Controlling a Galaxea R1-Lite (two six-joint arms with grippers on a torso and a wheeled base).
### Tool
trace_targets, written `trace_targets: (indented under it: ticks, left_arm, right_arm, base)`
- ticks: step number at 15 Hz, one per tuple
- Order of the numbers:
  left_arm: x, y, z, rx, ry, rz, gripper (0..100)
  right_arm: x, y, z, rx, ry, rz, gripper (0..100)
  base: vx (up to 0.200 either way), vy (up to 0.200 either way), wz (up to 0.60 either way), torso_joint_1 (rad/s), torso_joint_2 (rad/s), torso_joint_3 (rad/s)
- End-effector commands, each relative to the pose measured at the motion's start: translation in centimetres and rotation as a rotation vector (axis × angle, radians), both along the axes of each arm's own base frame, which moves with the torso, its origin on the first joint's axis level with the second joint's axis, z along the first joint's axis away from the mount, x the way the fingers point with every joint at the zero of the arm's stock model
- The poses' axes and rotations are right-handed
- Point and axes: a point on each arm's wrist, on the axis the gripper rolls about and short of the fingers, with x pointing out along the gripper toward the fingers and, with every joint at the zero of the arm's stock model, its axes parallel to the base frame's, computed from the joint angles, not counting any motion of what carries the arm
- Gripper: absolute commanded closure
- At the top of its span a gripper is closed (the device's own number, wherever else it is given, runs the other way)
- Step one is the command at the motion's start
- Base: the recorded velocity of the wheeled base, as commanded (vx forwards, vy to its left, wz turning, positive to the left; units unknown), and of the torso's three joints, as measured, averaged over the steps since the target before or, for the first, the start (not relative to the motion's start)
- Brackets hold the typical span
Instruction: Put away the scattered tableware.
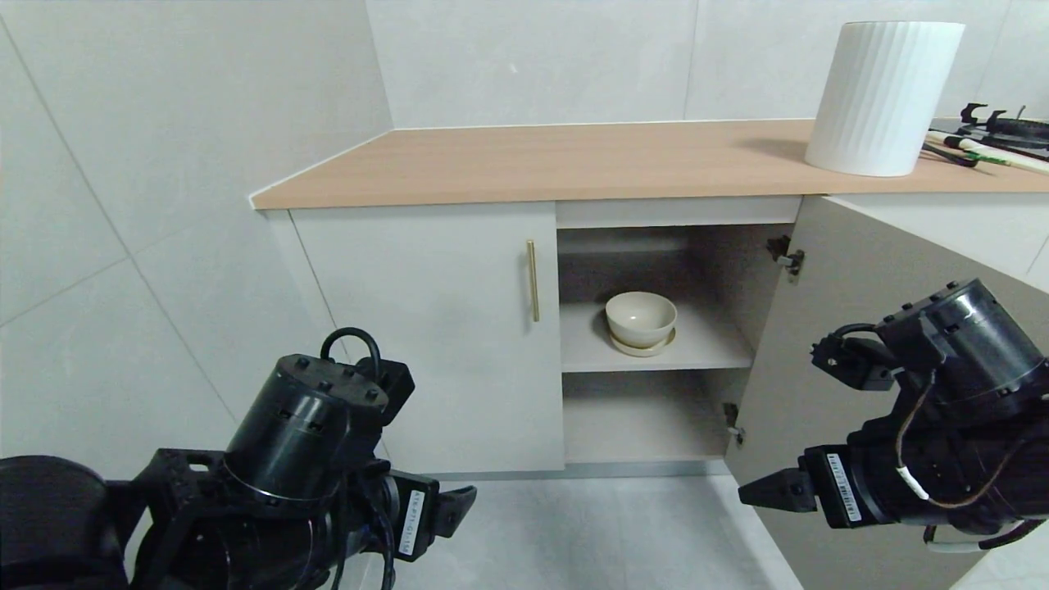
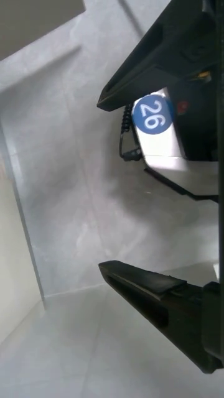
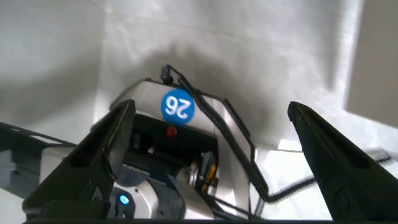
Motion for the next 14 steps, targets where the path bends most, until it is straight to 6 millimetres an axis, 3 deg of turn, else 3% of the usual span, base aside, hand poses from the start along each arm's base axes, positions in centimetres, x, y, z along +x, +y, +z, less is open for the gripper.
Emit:
trace_targets:
  ticks: [1, 4, 8, 10, 14]
  left_arm:
    - [0.0, 0.0, 0.0, 0.001, 0.002, 0.001, 0]
    - [0.0, 0.0, 0.0, 0.001, 0.002, 0.001, 0]
    - [0.0, 0.0, 0.0, 0.001, 0.002, 0.001, 0]
    - [0.0, 0.0, 0.0, 0.001, 0.002, 0.001, 0]
    - [0.0, 0.0, 0.0, 0.0, 0.001, 0.001, 0]
  right_arm:
    - [-0.2, 0.0, 0.0, -0.002, -0.001, 0.006, 0]
    - [-1.1, -0.1, -0.3, -0.066, 0.032, 0.066, 0]
    - [-4.6, -1.4, 1.1, -0.167, 0.06, 0.205, 0]
    - [-5.2, -1.9, 1.5, -0.2, 0.063, 0.218, 0]
    - [-7.1, -3.6, 2.2, -0.3, 0.035, 0.215, 0]
  base:
    - [0.0, -0.2, 0.0, -0.002, 0.0, 0.002]
    - [0.0, -0.2, 0.0, -0.001, 0.0, 0.004]
    - [0.0, -0.2, 0.0, 0.004, 0.0, 0.002]
    - [0.0, -0.2, 0.0, 0.0, 0.0, 0.002]
    - [0.0, 0.0, 0.0, 0.0, 0.0, 0.0]
